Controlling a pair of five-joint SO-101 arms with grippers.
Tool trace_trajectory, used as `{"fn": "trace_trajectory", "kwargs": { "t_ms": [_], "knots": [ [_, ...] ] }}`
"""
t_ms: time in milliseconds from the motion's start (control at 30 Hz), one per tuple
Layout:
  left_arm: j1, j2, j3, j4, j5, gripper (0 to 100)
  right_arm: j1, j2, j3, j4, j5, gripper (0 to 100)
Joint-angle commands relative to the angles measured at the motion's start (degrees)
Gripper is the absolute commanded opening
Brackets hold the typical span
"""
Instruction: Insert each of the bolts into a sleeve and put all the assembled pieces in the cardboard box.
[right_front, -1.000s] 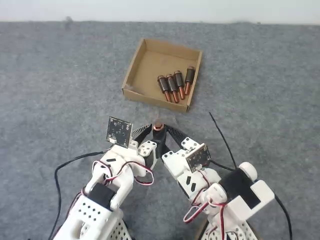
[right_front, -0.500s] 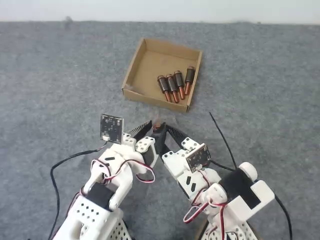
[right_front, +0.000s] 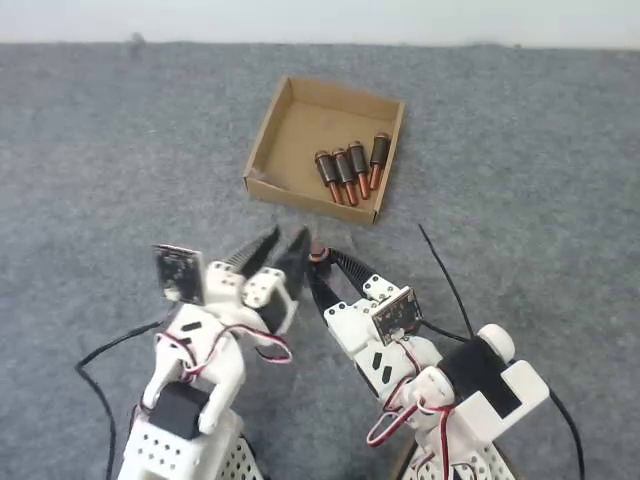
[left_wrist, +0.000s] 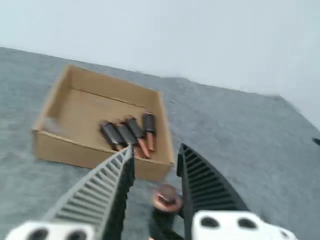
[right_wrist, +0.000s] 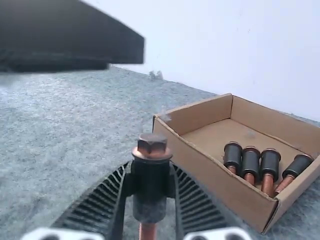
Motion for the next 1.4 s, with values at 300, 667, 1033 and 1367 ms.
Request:
{"fn": "trace_trajectory", "kwargs": {
  "t_ms": [300, 667, 1033, 1367],
  "knots": [
    [-18.37, -1.41, 2.24, -0.7, -0.62, 1, 2.95, -0.92, 1.23, -1.89, 0.79, 0.6],
    [-22.51, -1.32, 3.21, 19.78, -16.97, 1, 2.95, -0.92, 1.32, -1.89, 0.88, 0.6],
    [-22.95, -1.32, 3.21, 27.96, -32.53, 1, 4.35, -0.84, 1.32, -1.36, 0.88, 0.6],
    [-28.13, -1.32, 3.21, 28.75, -34.02, 1, 4.88, -1.01, 0.88, -1.98, 0.88, 0.6]
  ]
}}
